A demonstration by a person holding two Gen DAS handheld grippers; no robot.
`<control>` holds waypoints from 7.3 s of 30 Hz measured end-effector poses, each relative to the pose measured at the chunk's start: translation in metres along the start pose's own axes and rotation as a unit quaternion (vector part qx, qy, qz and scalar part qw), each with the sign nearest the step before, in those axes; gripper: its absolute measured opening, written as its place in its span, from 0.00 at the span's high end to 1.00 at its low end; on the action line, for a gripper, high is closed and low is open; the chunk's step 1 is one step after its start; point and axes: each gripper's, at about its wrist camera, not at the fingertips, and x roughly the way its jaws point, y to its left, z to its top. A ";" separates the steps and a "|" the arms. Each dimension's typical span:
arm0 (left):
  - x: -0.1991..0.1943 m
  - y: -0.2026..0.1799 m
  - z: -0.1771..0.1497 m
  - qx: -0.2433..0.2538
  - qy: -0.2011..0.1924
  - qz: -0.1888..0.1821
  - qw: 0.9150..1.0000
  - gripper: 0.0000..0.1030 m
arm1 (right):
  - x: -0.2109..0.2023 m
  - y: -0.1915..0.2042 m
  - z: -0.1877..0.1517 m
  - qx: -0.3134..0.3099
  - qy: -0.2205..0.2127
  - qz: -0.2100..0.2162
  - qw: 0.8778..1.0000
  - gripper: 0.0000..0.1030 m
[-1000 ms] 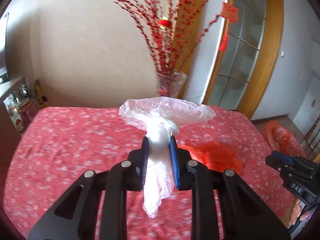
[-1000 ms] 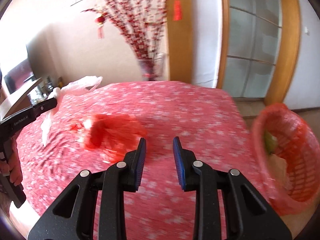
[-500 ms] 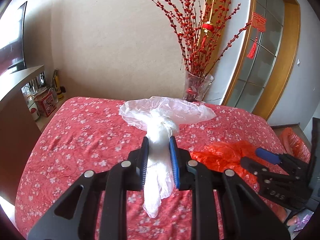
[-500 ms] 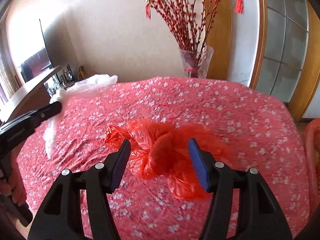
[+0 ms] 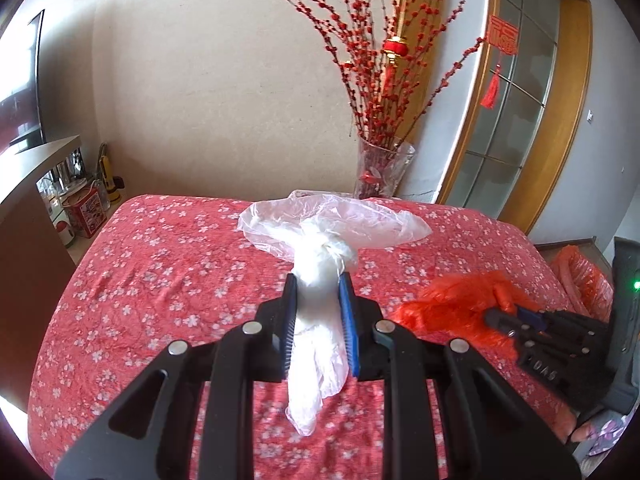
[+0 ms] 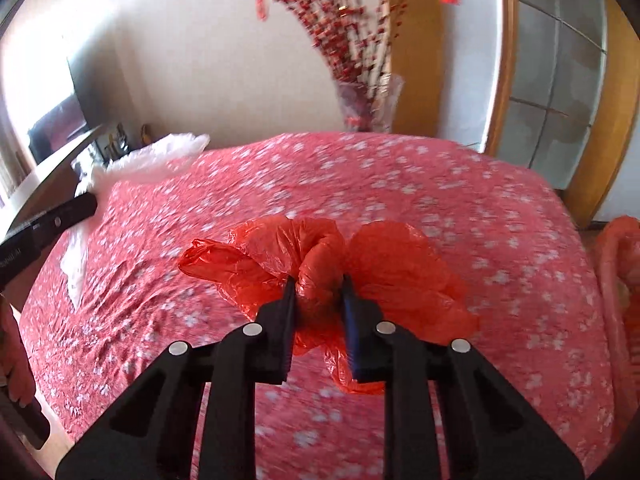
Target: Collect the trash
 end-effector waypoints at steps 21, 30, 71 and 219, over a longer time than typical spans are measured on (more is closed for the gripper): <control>-0.004 -0.098 0.000 0.054 -0.003 -0.038 0.998 0.79 | -0.084 -0.097 -0.020 0.067 -0.087 -0.082 0.991 0.79; -0.001 -0.142 0.000 0.077 0.000 -0.064 0.995 0.79 | -0.120 -0.129 -0.026 0.086 -0.131 -0.128 0.979 0.79; 0.012 -0.348 -0.014 0.140 0.023 -0.216 0.966 0.79 | -0.183 -0.274 -0.066 0.223 -0.177 -0.221 0.933 0.79; -0.142 -0.213 -0.111 0.065 -0.081 0.000 0.995 0.04 | -0.254 -0.121 -0.150 0.138 -0.157 -0.279 0.937 0.03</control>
